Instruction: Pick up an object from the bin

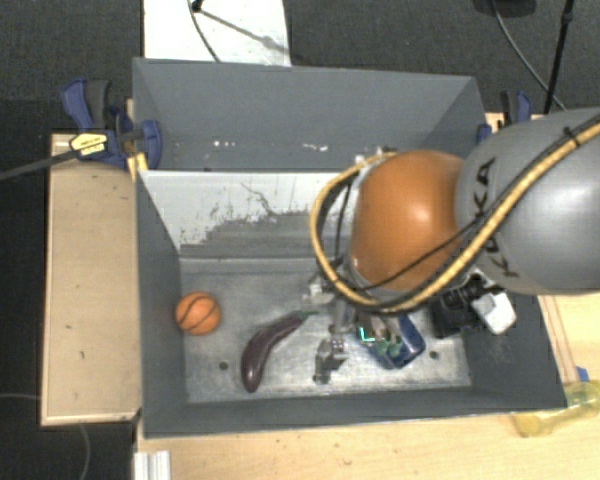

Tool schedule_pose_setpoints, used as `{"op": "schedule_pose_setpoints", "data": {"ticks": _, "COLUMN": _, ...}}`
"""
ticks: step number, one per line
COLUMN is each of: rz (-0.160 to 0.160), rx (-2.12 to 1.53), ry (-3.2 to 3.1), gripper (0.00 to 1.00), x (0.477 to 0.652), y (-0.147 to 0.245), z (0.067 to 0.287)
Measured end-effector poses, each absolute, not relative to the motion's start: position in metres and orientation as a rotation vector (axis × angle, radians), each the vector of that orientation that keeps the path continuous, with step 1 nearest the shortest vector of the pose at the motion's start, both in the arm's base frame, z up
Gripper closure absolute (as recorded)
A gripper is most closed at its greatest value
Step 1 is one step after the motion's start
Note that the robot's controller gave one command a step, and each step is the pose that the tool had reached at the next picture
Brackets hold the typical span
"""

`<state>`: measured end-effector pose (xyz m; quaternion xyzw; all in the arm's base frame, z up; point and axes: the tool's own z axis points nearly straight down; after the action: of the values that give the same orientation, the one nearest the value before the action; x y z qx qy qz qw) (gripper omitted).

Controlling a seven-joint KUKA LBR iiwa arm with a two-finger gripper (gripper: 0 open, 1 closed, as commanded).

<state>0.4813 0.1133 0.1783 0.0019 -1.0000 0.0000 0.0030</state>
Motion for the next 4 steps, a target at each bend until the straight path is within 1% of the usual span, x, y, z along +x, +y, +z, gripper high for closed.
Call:
{"op": "schedule_pose_setpoints", "data": {"ticks": 1, "rz": -0.002, "rx": -0.002, "ry": -3.144, "gripper": 0.0, "x": 0.483, "y": 0.113, "z": 0.182}}
{"op": "schedule_pose_setpoints", "data": {"ticks": 2, "rz": -0.001, "rx": 0.476, "ry": -3.113, "gripper": 0.0, "x": 0.511, "y": 0.155, "z": 0.151}}
{"op": "schedule_pose_setpoints", "data": {"ticks": 3, "rz": -0.005, "rx": 0.869, "ry": -3.022, "gripper": 0.0, "x": 0.523, "y": 0.171, "z": 0.142}}
{"op": "schedule_pose_setpoints", "data": {"ticks": 4, "rz": -0.002, "rx": 0.955, "ry": -3.0, "gripper": 0.0, "x": 0.534, "y": 0.17, "z": 0.13}}
